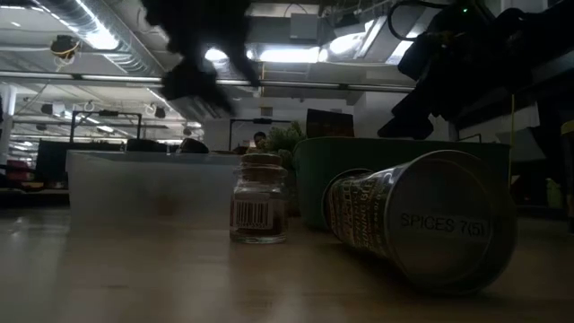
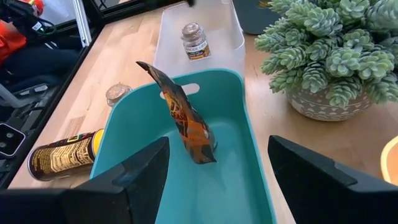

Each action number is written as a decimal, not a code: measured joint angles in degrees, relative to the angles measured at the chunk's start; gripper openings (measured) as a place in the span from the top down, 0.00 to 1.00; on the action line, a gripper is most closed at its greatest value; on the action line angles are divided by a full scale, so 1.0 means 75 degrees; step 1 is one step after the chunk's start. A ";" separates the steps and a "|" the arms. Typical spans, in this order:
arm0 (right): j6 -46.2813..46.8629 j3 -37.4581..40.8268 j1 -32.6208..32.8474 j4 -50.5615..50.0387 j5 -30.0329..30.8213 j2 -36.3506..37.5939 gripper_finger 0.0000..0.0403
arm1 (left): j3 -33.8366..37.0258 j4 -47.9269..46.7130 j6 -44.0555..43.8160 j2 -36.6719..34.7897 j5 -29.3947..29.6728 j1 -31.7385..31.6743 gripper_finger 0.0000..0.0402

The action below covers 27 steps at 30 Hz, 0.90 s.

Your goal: Sort spices by type

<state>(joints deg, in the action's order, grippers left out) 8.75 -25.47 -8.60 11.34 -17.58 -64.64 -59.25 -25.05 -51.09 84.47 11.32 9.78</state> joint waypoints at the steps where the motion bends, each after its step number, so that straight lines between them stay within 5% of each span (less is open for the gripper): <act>1: 0.0000 0.0000 0.0003 -0.0044 0.0000 0.0000 0.32 | -0.0001 0.0493 0.0261 0.0004 -0.0004 0.0081 0.40; 9: 0.0235 0.0000 0.0003 -0.0277 0.0000 0.0000 0.32 | -0.0011 0.2574 0.2886 0.0425 -0.0002 0.0989 0.40; 27: 0.0439 0.0000 0.0003 -0.0267 0.0002 0.0000 0.32 | -0.0346 0.2733 0.4285 0.2100 0.0002 0.1709 0.40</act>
<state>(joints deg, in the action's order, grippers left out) 12.04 -25.47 -8.58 9.34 -17.57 -64.64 -61.84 -4.55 -18.96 100.21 11.33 22.60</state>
